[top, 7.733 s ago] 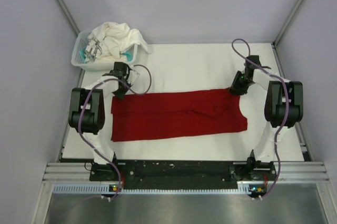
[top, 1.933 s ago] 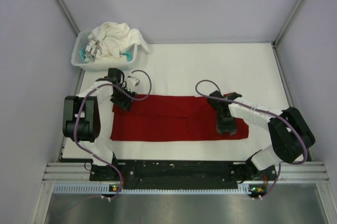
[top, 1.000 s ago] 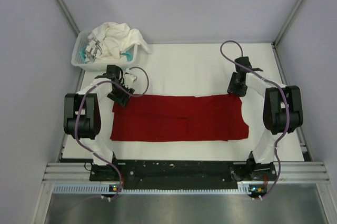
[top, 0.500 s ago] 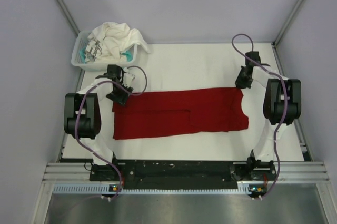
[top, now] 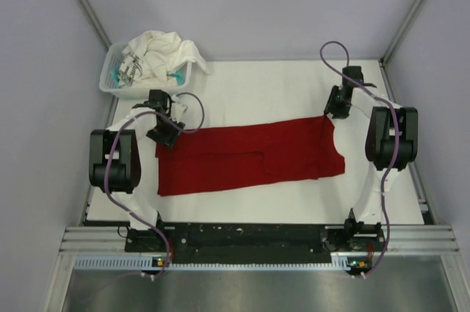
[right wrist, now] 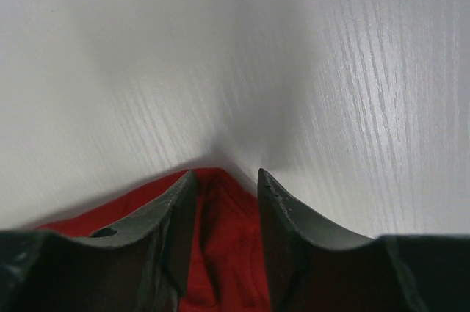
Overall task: Fold and stack the t-shirts
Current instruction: Rotate the tshirt 60 degrees
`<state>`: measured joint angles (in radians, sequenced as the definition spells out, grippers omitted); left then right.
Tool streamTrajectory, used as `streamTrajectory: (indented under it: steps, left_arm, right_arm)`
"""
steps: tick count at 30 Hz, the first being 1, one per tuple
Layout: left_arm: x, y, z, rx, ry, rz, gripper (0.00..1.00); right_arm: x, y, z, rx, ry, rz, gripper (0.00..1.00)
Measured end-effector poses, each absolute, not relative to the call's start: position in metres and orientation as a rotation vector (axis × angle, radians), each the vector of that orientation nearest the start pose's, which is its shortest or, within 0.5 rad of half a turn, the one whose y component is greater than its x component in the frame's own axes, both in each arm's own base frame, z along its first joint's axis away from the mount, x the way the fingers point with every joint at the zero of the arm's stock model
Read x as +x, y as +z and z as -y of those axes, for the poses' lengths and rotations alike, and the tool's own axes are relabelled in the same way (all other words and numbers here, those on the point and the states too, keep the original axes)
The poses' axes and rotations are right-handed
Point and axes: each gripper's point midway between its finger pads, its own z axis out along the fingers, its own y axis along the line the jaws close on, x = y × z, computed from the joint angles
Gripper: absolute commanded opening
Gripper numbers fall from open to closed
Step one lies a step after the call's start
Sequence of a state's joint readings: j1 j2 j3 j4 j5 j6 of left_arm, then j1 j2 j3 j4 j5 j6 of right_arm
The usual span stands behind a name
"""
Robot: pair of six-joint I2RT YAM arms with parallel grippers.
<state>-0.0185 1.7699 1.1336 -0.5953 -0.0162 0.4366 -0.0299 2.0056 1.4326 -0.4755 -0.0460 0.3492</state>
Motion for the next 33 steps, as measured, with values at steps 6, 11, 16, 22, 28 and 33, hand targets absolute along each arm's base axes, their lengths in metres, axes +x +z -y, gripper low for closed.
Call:
streamTrajectory:
  steps: [6,11,16,22,28,33]
  left_arm:
    - [0.344,0.044,-0.025,0.618,0.192,-2.757,0.66]
    - [0.345,0.064,-0.037,0.591,0.294,-2.727,0.65]
    - [0.350,0.081,-0.034,0.598,0.284,-2.680,0.28]
    - [0.376,0.074,-0.035,0.630,0.373,-2.662,0.22]
    - [0.352,0.031,-0.034,0.723,0.401,-2.756,0.22]
    - [0.325,0.024,-0.037,0.791,0.430,-2.774,0.27]
  right_arm:
    - [0.446,0.061,-0.006,0.471,0.147,-2.591,0.41]
    - [0.426,0.118,-0.012,0.470,0.176,-2.496,0.21]
    - [0.369,0.122,-0.043,0.445,0.233,-2.512,0.00]
    - [0.279,0.037,-0.072,0.537,0.277,-2.745,0.00]
    - [0.262,0.017,-0.066,0.684,0.267,-2.772,0.00]
    - [0.307,0.019,-0.050,0.783,0.267,-2.756,0.00]
